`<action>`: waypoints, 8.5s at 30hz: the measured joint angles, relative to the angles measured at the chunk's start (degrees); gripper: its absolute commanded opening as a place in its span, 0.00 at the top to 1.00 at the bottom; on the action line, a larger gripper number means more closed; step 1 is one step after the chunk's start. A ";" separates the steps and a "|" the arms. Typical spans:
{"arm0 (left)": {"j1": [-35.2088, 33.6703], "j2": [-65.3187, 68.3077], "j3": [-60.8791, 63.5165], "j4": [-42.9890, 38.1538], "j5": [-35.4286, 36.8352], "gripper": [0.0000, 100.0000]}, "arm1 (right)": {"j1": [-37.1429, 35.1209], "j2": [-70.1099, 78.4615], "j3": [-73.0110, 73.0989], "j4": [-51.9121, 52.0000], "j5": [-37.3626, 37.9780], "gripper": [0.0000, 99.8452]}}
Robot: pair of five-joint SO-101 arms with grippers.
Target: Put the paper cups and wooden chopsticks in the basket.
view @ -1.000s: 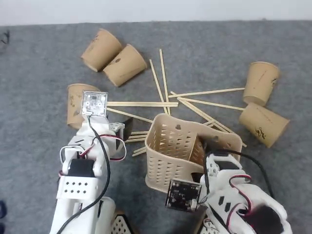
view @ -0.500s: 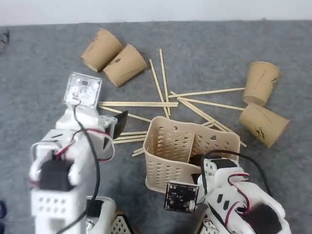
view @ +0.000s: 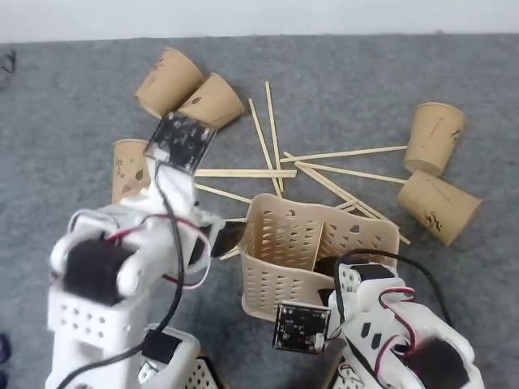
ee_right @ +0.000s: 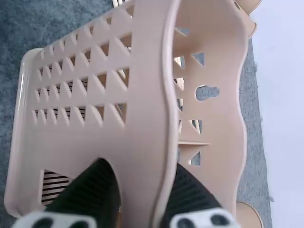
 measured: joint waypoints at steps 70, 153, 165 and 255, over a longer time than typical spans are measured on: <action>3.87 0.79 21.54 -26.73 -3.60 0.99 | -10.73 0.18 -16.53 10.55 -8.53 0.65; 0.00 -0.53 30.24 -35.25 -20.22 0.99 | 12.57 48.00 -48.00 13.89 -35.08 0.83; 0.00 -0.53 30.77 -37.27 -20.22 0.99 | 6.42 39.12 -42.90 13.89 -30.15 0.81; -7.38 1.23 11.96 -25.32 -21.45 0.67 | 21.19 46.59 -25.76 -16.62 -2.55 0.79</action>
